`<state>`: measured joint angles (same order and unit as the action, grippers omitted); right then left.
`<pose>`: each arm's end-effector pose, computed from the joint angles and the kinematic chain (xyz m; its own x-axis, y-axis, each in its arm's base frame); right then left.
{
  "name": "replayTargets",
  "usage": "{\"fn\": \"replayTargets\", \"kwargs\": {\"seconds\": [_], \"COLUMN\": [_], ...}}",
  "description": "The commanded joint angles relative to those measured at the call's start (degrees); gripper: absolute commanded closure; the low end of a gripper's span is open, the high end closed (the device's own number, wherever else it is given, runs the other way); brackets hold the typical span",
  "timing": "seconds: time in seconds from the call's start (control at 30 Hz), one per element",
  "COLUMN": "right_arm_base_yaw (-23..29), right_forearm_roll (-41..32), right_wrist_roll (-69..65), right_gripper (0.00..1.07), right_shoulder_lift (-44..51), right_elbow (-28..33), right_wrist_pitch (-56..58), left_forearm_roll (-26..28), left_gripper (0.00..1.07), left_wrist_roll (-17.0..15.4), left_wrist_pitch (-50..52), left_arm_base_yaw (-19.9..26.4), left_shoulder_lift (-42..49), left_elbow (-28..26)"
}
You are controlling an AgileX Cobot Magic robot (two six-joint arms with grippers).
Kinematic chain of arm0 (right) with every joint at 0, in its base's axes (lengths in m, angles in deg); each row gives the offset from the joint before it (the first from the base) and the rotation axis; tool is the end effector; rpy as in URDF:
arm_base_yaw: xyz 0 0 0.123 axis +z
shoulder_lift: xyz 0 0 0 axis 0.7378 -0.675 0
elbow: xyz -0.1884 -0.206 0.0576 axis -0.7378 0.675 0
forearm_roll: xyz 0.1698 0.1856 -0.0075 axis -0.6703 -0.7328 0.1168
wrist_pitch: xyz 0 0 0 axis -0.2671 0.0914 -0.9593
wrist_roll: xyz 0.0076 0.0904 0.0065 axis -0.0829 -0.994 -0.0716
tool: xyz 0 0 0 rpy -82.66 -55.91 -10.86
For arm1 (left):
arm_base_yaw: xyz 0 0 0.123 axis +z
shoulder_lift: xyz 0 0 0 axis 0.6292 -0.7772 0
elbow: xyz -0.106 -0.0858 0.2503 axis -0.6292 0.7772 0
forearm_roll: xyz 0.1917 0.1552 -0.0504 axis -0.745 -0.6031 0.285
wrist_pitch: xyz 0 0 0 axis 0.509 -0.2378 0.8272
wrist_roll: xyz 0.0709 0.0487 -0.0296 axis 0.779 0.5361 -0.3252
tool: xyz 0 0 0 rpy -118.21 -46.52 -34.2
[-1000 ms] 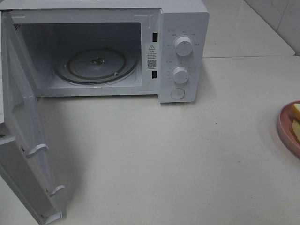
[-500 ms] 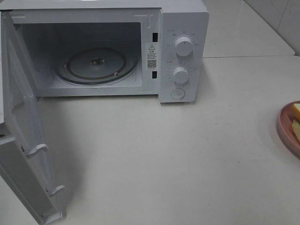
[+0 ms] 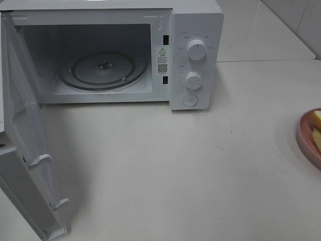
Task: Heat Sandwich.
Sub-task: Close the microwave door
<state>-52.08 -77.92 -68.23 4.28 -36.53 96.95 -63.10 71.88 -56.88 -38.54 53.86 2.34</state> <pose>-0.0039 0.0042 0.2818 -0.4016 -0.0073 -0.9158 0.0239 0.9995 -0.0184 -0.0086 0.0047 0.2812 -0.4427 -0.1007 -0.8910 -0.0987 0.9931 -0.0632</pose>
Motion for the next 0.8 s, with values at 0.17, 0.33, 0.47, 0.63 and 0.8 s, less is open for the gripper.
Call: {"fn": "replayTargets", "kwargs": {"seconds": [0.17,0.33,0.47,0.63,0.8], "right_arm_base_yaw": [0.11,0.11,0.11,0.11,0.11], "right_forearm_roll": [0.23,0.23,0.23,0.23,0.23], "right_wrist_roll": [-0.17,-0.17,-0.17,-0.17,-0.17], "right_gripper": [0.36,0.36,0.36,0.36,0.36], "right_shoulder_lift": [1.38,1.38,1.38,1.38,1.38], "right_elbow": [0.06,0.06,0.06,0.06,0.06], "right_wrist_pitch": [-0.63,-0.63,-0.63,-0.63,-0.63], "left_forearm_roll": [0.17,0.17,0.17,0.0,0.0], "left_gripper": [0.3,0.3,0.3,0.3,0.3], "left_wrist_roll": [0.0,0.0,0.0,0.0,0.0], "left_wrist_pitch": [0.34,0.34,0.34,0.34,0.34], "left_arm_base_yaw": [0.06,0.06,0.06,0.06,0.06], "left_shoulder_lift": [0.34,0.34,0.34,0.34,0.34], "left_elbow": [0.11,0.11,0.11,0.11,0.11]}}
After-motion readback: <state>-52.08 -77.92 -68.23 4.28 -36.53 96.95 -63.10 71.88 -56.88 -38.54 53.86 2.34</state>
